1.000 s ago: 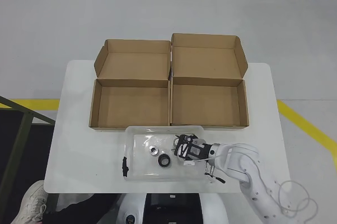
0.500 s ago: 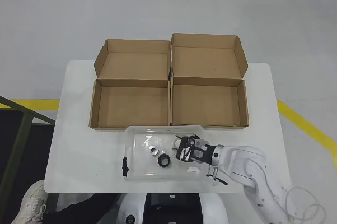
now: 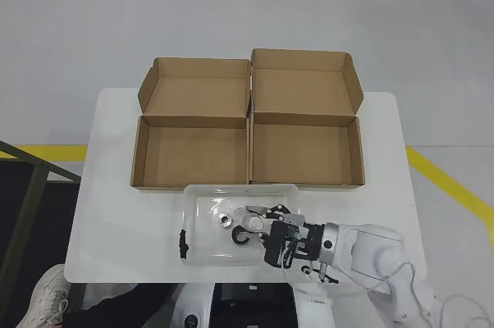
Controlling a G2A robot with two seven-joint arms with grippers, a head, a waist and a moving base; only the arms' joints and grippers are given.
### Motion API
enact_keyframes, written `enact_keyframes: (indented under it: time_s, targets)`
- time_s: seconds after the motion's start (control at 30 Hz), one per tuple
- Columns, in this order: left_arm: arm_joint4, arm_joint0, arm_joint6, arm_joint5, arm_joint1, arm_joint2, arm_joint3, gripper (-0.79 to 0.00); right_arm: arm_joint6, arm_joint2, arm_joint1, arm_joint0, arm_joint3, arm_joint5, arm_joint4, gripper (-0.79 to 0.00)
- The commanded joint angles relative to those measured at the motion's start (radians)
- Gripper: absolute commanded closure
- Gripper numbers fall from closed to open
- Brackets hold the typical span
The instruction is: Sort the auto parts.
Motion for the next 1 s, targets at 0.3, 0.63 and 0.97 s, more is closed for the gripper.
enact_keyframes:
  time_s: [0.3,0.63,0.97]
  targets:
    - [0.000,0.000,0.000,0.000,0.000,0.000,0.000,-0.785,-0.186,0.032,0.001,0.051,-0.012,-0.009,0.142,0.000]
    - [0.000,0.000,0.000,0.000,0.000,0.000,0.000,-0.785,-0.328,0.098,0.006,0.067,-0.031,-0.036,0.266,0.000]
    - [0.000,0.000,0.000,0.000,0.000,0.000,0.000,-0.785,-0.397,0.198,0.014,0.094,-0.027,-0.065,0.365,0.000]
